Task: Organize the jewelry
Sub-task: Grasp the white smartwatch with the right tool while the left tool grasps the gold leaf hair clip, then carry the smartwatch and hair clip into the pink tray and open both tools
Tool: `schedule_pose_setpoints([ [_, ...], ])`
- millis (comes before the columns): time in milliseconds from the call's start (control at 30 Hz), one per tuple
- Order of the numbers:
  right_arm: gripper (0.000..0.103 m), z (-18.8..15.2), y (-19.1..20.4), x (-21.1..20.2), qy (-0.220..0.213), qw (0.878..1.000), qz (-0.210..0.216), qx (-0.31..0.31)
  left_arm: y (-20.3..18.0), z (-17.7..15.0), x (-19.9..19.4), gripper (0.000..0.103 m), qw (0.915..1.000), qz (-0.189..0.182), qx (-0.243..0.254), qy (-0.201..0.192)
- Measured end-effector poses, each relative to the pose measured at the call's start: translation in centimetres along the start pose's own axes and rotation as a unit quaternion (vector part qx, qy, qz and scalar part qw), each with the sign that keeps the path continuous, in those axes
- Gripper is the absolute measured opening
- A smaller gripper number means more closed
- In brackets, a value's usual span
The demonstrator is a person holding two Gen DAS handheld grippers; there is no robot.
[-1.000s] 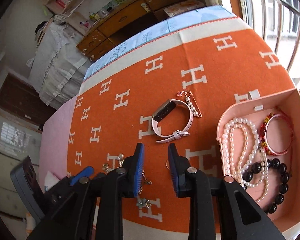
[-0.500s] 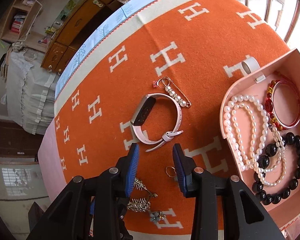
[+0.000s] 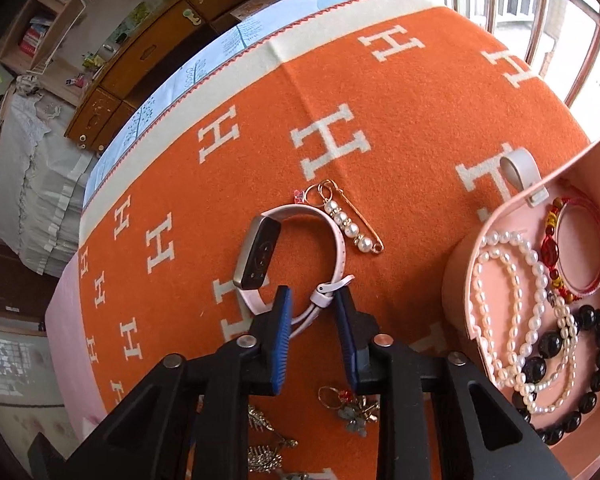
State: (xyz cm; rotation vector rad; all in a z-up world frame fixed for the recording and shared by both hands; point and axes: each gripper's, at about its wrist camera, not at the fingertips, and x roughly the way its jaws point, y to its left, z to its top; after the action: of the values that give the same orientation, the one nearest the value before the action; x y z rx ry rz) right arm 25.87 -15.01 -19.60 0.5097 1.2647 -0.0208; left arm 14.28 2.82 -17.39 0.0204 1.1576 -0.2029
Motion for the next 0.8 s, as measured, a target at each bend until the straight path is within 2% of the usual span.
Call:
schedule_pose_setpoints([
  [167,0.011,-0.3,-0.3,-0.3,-0.014,0.999,0.026,-0.021,-0.2,-0.2,0.1,0.025,0.9999,0.005,0.01,0.001],
  [333,0.01,-1.2,-0.2,-2.3,-0.041,0.996,0.054,-0.051,-0.4,-0.4,-0.1,0.007,0.9996,0.02,0.02,0.002],
  [567,0.01,-2.7,-1.0,-6.6,-0.078,0.988,0.106,-0.074,-0.4,-0.4,-0.9,0.007,0.9992,0.037,0.003,-0.013],
  [800,0.009,-3.6,-3.6,-10.7,-0.112,0.981,0.139,-0.072,-1.9,0.1,-4.2,0.007,0.9984,0.034,0.002,-0.046],
])
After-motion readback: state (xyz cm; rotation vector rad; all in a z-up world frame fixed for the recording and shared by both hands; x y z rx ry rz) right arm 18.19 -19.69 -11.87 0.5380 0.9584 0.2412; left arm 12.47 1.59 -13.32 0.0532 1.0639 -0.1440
